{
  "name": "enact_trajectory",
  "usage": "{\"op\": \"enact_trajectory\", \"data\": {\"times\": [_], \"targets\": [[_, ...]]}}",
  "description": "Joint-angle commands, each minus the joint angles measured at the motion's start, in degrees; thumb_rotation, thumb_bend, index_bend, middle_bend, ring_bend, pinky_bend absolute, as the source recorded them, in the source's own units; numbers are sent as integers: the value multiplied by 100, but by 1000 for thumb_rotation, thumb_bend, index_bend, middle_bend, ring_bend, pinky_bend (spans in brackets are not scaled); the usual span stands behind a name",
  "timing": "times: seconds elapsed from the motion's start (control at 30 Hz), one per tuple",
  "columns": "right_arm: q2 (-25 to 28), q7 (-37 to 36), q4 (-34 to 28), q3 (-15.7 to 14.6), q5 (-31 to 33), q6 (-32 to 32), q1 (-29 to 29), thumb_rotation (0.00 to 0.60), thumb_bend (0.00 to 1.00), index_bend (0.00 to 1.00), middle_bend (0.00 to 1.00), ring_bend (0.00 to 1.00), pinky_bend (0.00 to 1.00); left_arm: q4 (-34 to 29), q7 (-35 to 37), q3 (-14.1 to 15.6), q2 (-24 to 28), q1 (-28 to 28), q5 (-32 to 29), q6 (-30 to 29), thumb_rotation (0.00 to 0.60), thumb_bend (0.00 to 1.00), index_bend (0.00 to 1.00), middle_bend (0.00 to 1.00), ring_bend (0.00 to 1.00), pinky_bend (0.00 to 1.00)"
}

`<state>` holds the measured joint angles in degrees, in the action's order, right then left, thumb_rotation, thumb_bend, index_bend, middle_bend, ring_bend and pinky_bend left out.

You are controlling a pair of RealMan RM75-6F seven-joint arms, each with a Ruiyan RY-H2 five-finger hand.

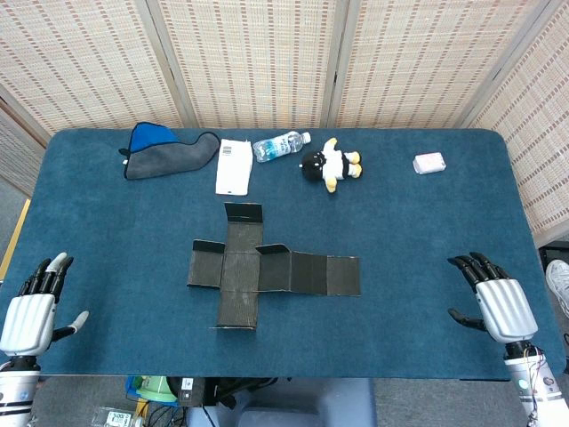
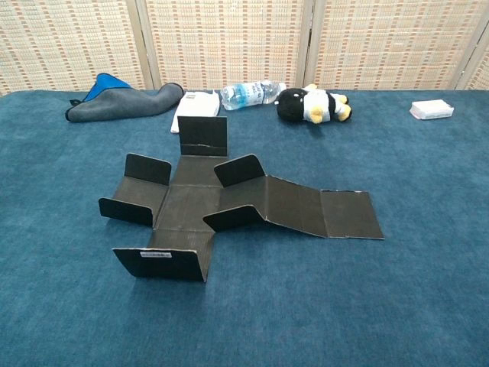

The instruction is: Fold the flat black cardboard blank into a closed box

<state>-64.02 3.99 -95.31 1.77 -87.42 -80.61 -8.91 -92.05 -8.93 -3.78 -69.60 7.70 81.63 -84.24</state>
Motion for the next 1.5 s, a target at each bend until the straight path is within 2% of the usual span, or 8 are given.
{"op": "enact_trajectory", "data": {"times": [0.03,0.17,0.33,0.53,0.87,1.0,1.2,1.5], "targets": [[10,9,-10,16,-15,-7,-9,600,124,169,211,181,273,11,1,-8,-7,22,-3,40,600,168,32,0,38,180],[38,39,-77,30,-79,11,-47,600,137,169,211,359,358,2,11,-12,-8,53,37,71,600,168,22,0,39,180],[84,331,-336,52,-157,249,-230,600,164,169,211,718,830,5,35,-38,-7,71,34,85,600,168,0,0,39,180],[0,1125,-781,213,257,1092,-727,600,62,115,198,778,988,-17,41,-17,-18,71,74,89,600,167,0,0,39,180],[-752,3007,-1390,629,2059,2111,-1681,600,0,73,188,791,1000,-100,25,-3,32,66,134,72,600,168,0,0,39,180],[-1161,4044,-1517,723,2960,2053,-2108,600,0,73,188,791,1000,-92,78,1,20,58,151,59,600,168,0,0,39,180],[-1806,4980,-1459,778,4094,1799,-2676,600,0,73,157,791,1000,-51,137,27,23,56,171,88,600,167,0,0,39,180],[-2743,5644,-897,862,5126,1414,-3354,600,0,73,152,791,1000,24,213,23,-29,93,231,112,600,168,0,0,39,180]]}}
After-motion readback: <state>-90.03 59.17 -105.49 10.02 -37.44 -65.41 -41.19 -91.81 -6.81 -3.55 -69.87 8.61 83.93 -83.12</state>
